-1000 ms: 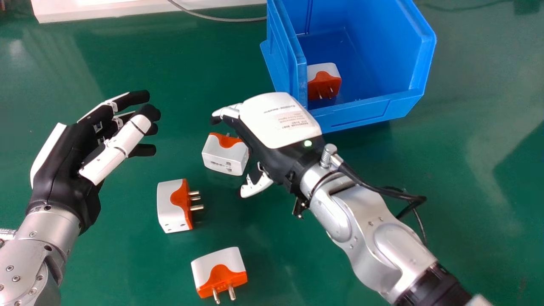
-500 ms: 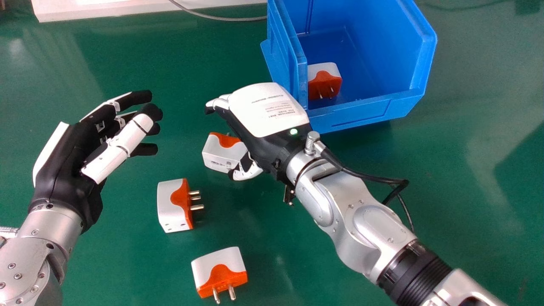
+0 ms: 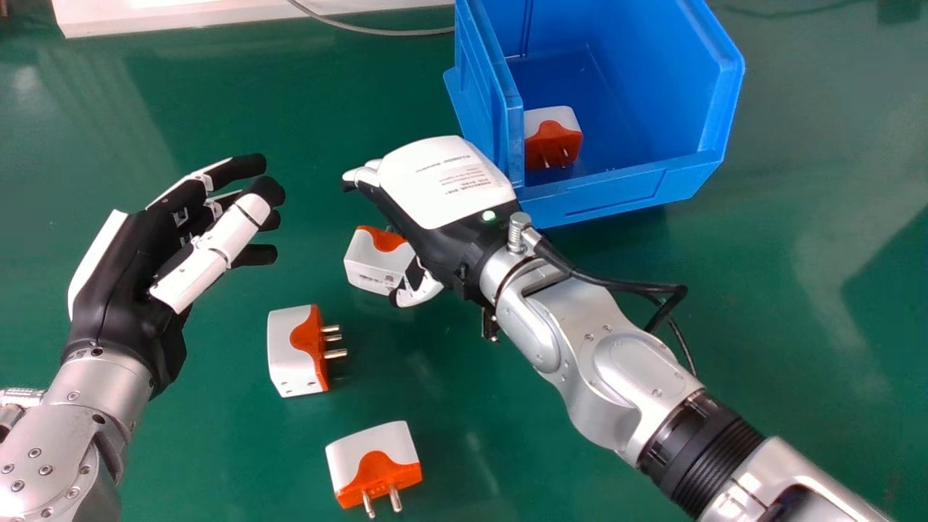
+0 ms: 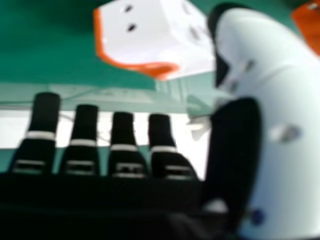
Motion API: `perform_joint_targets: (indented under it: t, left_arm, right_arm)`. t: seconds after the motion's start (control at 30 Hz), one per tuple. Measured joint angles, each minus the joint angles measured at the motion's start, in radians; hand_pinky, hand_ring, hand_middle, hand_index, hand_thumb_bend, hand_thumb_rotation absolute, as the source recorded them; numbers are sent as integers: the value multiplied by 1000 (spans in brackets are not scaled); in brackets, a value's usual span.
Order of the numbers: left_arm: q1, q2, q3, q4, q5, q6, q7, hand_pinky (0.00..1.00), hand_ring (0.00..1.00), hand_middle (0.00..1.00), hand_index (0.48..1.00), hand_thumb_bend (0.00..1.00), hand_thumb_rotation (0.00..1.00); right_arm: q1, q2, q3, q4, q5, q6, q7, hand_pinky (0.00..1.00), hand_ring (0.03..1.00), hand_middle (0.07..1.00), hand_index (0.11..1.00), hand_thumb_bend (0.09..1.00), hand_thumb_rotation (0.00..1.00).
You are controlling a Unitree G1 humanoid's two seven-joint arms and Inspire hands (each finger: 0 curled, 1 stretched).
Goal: Pick all objects and put in blue box
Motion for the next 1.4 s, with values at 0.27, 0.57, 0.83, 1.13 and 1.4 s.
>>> perform_joint_targets:
  t: [0.27,0.57,0.83,1.13,1.4]
  left_arm:
    - [-5,-4,-1,-3,1,3,4,700,780,768,809,540,501]
    - [-8,-5,-6,-14,1,15,18,701,781,768,805,543,503]
    - [-8,-9,-16,-15,11,15,20,700,783,767,802,546,506]
    - [-6,-17,-20,-51,11,16,20,700,785,769,800,545,506]
    - [4,-21,-26,-56,22,16,18,704,788,775,800,540,503]
  right_arm:
    - [-23,-6,17,49,0,1,13,703,835,875,831,424,3]
    - [-37,-4,28,76,0,6,40,704,836,870,812,421,11]
    - [-65,0,39,104,0,3,44,700,829,862,795,397,2]
    - [-77,9,47,156,0,-2,43,696,825,859,790,439,17]
    - [-106,17,49,205,0,-6,20,682,812,847,786,449,44]
